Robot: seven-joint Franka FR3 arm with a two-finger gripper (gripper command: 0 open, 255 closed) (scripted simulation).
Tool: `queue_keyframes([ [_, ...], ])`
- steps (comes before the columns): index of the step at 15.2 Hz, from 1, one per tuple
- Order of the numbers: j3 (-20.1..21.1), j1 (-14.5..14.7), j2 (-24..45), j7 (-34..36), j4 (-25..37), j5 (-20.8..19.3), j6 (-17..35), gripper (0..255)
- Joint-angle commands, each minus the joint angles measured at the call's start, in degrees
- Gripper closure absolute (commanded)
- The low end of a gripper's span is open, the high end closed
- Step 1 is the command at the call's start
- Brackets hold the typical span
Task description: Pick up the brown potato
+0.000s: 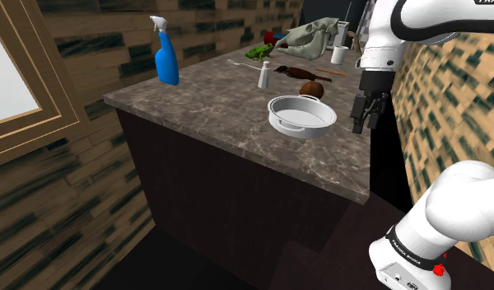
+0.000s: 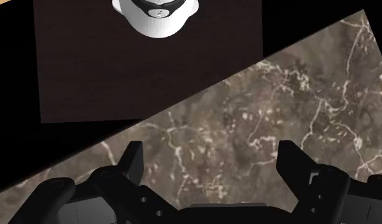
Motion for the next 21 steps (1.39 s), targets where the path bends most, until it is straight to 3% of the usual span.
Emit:
queue_keyframes([
  [1, 0.0, 0.0, 0.0, 0.0, 0.0, 0.0, 0.0, 0],
  [12, -1.84, 0.34, 27.95, -11.07, 24.85, -12.86, -3.1, 0],
  [21, -1.43, 0.73, 50.85, -19.73, 51.14, -22.51, -9.78, 0],
])
